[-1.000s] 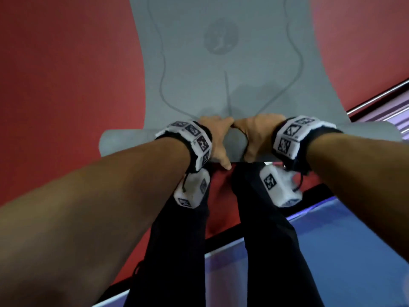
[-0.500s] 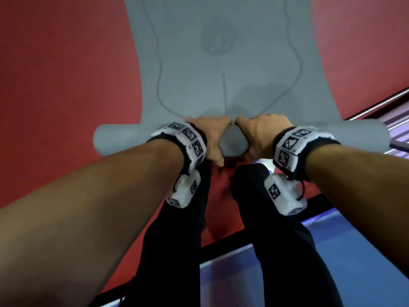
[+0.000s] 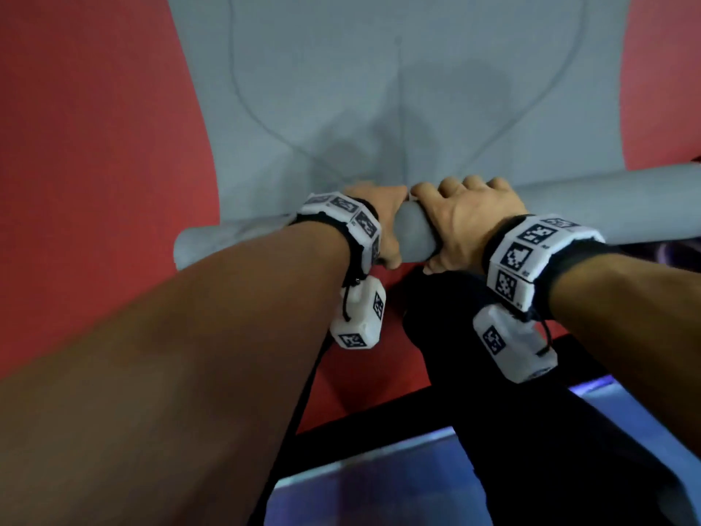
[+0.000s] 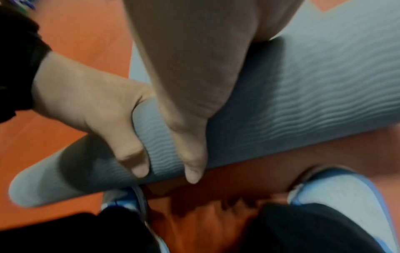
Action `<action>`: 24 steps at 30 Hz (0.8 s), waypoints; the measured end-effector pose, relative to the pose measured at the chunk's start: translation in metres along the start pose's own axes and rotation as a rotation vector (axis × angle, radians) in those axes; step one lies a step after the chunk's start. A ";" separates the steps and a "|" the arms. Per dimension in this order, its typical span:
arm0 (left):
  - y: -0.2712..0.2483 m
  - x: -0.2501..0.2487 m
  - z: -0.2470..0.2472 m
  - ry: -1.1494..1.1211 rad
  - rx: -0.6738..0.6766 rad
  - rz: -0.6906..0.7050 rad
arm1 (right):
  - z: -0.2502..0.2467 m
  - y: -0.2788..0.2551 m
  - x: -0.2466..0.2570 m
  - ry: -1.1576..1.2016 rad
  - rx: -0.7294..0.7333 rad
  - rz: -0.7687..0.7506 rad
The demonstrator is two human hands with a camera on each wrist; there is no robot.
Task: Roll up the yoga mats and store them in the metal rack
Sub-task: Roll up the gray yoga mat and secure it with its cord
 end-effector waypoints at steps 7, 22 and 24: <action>0.014 0.023 0.051 0.085 -0.295 -0.046 | 0.049 0.052 0.010 0.096 0.068 0.007; 0.094 0.048 -0.001 0.056 0.012 -0.008 | 0.024 0.114 -0.006 0.021 -0.037 -0.134; 0.101 0.049 0.000 0.090 0.000 -0.019 | 0.030 0.115 0.003 -0.132 0.009 -0.185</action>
Point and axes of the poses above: each hand's wrist, its own y-axis towards the middle knuckle, its own z-axis out of the palm, x = y × z, the point moved 5 cm from there along y, towards the middle knuckle, and after that the axes turned 6 degrees about -y, right-handed, at the moved point
